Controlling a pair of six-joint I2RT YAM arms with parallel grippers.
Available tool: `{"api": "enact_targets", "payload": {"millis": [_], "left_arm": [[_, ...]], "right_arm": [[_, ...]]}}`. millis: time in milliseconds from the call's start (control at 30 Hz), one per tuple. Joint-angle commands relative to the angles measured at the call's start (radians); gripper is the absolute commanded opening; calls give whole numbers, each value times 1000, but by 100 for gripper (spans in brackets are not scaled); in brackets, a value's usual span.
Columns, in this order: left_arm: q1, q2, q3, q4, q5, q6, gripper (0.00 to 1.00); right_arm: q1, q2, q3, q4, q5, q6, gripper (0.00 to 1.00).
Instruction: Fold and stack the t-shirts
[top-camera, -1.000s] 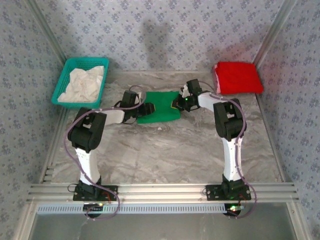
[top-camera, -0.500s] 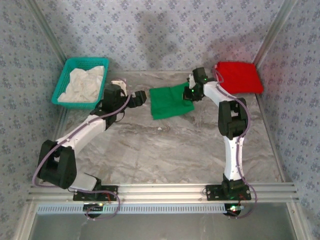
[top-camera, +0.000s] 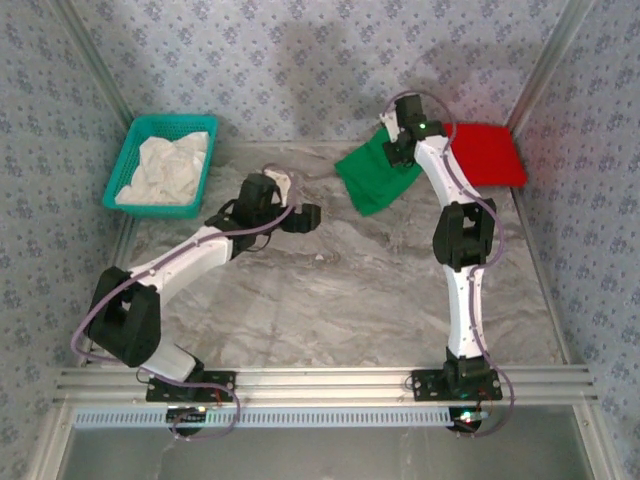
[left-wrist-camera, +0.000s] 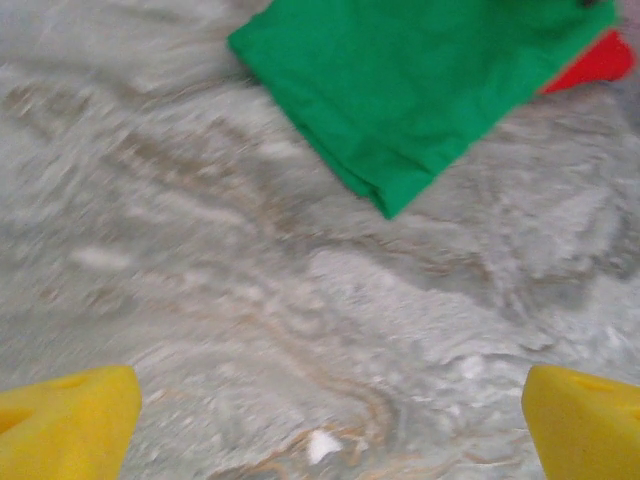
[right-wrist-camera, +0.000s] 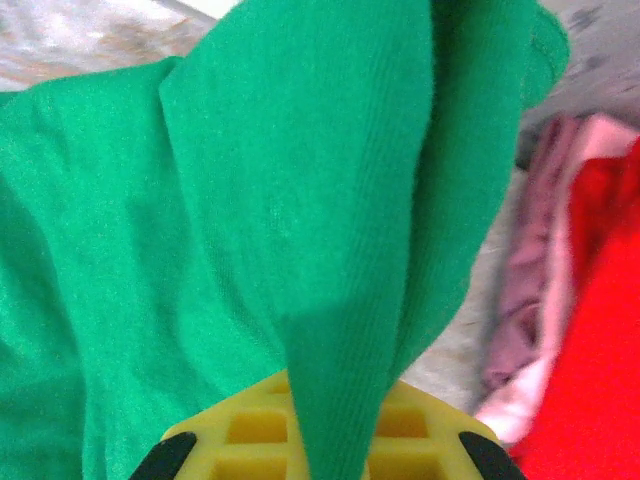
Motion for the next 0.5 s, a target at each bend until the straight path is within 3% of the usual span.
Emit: {"api": "enact_targets", "payload": {"millis": [0, 467], "left_arm": [[-29, 10, 49, -39, 23, 99, 98], [-32, 69, 80, -100, 1, 122, 98]], "right_arm": [[-30, 15, 88, -25, 91, -122, 0], [-134, 11, 220, 6, 61, -254, 0]]}}
